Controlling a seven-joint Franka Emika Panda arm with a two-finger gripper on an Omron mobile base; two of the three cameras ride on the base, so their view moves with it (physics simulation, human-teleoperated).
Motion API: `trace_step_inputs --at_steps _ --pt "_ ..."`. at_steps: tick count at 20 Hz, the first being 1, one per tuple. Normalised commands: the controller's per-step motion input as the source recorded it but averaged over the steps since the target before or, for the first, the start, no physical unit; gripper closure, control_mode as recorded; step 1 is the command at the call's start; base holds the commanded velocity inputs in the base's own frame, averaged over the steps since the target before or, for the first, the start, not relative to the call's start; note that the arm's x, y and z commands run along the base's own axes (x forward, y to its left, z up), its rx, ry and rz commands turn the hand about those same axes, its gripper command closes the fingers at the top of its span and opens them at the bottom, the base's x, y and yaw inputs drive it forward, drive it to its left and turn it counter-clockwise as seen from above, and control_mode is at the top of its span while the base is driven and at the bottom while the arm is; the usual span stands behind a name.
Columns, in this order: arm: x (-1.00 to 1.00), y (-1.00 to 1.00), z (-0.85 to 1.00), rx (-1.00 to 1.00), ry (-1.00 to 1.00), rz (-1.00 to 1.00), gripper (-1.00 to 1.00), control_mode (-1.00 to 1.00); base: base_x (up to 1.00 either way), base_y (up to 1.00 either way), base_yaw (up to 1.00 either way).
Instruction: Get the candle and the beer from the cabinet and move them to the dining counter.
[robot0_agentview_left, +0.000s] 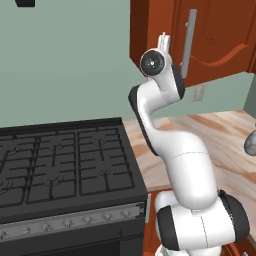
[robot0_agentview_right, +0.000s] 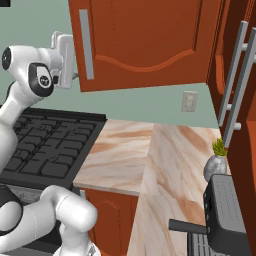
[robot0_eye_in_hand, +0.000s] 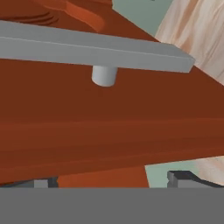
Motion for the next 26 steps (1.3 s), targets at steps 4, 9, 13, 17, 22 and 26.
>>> trace_step_inputs --at_steps 4,9,13,17,22,26 --pt "-0.01 -0.04 0.00 0.10 -0.04 -0.14 -1.00 -1.00 0.00 0.00 0.00" --pt "-0.24 -0.23 0.06 0.11 -0.01 -0.20 -1.00 -1.00 0.00 0.00 0.00" --pt "-0.44 -0.22 0.10 0.10 0.00 -0.31 -1.00 -1.00 0.00 0.00 0.00" --pt "-0.57 -0.23 0.03 0.09 -0.03 -0.31 -1.00 -1.00 0.00 0.00 0.00" --pt "-0.58 -0.26 0.00 0.07 -0.11 -0.28 -1.00 -1.00 0.00 0.00 0.00" --pt "-0.60 -0.38 0.00 0.03 -0.13 -0.20 -1.00 -1.00 0.00 0.00 0.00"
